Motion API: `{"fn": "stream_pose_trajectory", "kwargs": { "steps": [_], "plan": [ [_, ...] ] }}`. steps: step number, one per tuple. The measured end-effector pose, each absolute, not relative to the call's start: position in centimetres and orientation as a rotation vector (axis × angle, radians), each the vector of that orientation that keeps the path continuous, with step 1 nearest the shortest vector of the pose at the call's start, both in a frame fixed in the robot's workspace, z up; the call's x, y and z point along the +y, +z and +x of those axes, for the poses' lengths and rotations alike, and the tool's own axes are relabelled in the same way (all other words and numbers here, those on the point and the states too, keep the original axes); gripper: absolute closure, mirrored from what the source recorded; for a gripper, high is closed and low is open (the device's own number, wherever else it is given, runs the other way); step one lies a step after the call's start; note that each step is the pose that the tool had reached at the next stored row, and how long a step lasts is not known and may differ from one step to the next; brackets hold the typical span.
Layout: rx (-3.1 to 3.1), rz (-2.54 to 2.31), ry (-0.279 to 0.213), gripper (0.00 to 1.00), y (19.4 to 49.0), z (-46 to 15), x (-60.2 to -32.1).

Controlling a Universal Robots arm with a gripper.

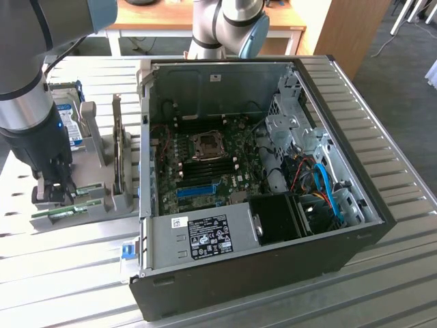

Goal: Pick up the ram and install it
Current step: 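Pick up the ram and move it above insertion slot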

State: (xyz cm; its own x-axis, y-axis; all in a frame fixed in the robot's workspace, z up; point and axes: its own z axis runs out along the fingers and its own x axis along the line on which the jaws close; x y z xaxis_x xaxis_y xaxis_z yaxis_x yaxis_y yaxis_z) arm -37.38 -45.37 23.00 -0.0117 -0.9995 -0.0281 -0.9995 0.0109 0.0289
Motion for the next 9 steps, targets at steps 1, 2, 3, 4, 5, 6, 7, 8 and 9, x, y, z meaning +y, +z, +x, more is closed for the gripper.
{"fn": "stream_pose_trajectory", "kwargs": {
  "steps": [1,2,3,4,5,6,7,8,9],
  "plan": [
    [-2.233,2.208,-0.063,0.69,23.00,-37.38,-45.37],
    [-2.233,2.208,-0.063,0.69,23.00,-37.38,-45.37],
    [-2.233,2.208,-0.063,0.69,22.99,-37.37,-45.38],
    [-2.233,2.209,-0.063,0.69,22.97,-37.37,-45.42],
    [-2.233,2.209,-0.063,0.69,22.97,-37.37,-45.47],
    [-2.233,2.208,-0.063,0.69,22.97,-37.37,-45.51],
    [-2.233,2.208,-0.063,0.69,22.93,-37.38,-45.54],
    [-2.233,2.208,-0.063,0.69,22.89,-37.38,-45.56],
    [-2.234,2.208,-0.063,0.69,22.84,-37.38,-45.59]
  ]
}}
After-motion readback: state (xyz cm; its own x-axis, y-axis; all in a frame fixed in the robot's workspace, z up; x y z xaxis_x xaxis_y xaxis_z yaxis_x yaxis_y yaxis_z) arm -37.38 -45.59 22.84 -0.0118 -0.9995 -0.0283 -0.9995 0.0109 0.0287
